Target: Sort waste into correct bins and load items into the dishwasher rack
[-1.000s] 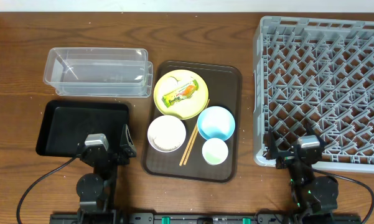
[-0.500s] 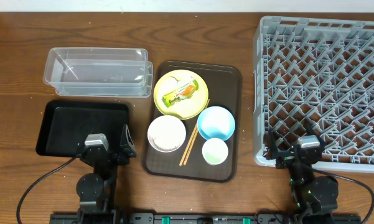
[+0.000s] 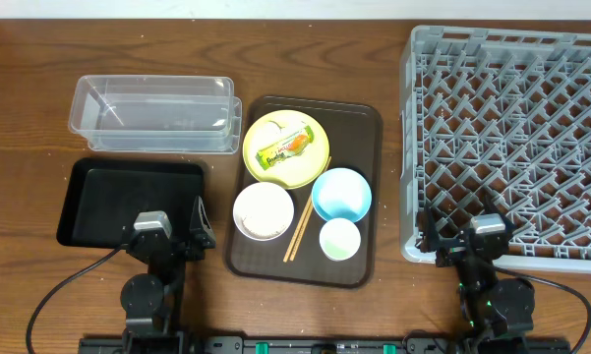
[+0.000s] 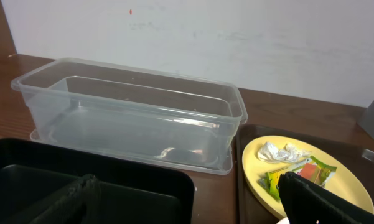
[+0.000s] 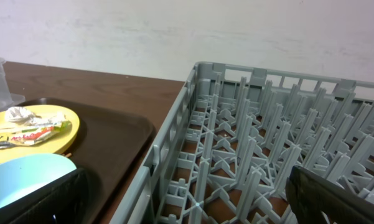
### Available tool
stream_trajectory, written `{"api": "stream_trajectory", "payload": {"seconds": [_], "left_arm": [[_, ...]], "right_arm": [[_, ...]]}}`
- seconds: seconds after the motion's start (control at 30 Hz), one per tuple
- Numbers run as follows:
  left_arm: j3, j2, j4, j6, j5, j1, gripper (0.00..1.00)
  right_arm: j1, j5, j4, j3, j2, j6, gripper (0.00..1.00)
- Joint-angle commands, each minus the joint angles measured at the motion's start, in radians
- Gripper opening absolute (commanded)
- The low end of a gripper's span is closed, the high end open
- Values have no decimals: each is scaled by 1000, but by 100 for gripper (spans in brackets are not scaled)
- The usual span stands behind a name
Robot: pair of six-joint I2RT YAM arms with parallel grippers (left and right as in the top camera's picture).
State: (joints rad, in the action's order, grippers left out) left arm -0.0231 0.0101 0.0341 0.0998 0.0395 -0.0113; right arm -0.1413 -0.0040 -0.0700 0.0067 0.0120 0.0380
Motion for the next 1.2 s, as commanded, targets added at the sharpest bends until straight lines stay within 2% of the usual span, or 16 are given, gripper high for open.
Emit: {"api": "stream_trajectory", "payload": {"seconds": [0.0, 0.8, 1.0, 1.17], "left_arm": [[19, -6, 32, -13, -3, 4, 94], [19, -6, 32, -11, -1, 4, 94], [1, 3, 39, 160, 2, 4, 94], [-47, 71, 39, 167, 1, 4, 94]], "right_arm": [[10, -4, -5, -1, -6, 12, 99], [10, 42, 39, -1, -6, 18, 99], [10, 129, 51, 35, 0, -67, 99], [10, 181, 51, 116, 90, -67, 99]]}}
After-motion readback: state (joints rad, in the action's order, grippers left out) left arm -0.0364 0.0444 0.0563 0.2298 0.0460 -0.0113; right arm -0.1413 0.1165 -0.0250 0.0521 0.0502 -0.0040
